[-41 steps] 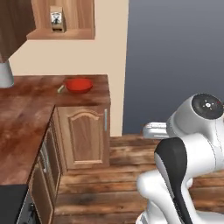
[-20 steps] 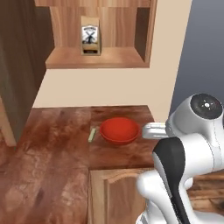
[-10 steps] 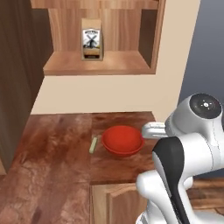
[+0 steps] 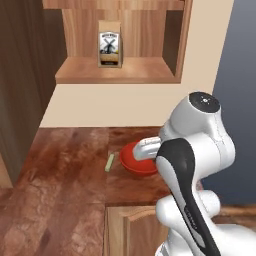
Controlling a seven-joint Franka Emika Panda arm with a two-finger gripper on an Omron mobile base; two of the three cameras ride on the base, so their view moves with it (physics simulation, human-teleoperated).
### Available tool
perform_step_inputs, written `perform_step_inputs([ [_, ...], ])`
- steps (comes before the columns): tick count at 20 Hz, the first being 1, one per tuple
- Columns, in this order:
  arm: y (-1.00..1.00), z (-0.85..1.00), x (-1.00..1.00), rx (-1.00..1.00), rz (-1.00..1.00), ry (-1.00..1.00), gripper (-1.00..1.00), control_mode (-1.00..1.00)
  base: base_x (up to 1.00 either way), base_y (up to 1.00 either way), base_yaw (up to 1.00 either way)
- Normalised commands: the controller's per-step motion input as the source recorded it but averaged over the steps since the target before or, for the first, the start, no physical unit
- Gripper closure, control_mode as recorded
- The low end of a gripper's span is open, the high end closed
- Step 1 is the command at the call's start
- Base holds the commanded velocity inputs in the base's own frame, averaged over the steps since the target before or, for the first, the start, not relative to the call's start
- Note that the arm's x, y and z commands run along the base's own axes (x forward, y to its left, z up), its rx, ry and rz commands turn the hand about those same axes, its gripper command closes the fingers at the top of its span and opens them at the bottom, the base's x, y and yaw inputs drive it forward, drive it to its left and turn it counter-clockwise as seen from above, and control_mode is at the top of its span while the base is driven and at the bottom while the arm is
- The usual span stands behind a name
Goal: Pick the egg and butter from the fridge and place them by the bowl for mixing.
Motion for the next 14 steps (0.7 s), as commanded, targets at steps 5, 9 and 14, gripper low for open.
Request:
perform_step_inputs([
  [5,0.45,-0.01,0.92,0.00,0.20,0.16,1.00,-1.00,0.00,0.00,0.00],
  [9,0.00,0.00,0.00,0.00,0.00,0.00,1.00,-1.00,0.00,0.00,0.00],
  [14,0.00,-0.34,0.20,-0.01,-0.05,0.04,1.00,-1.00,0.00,0.00,0.00],
])
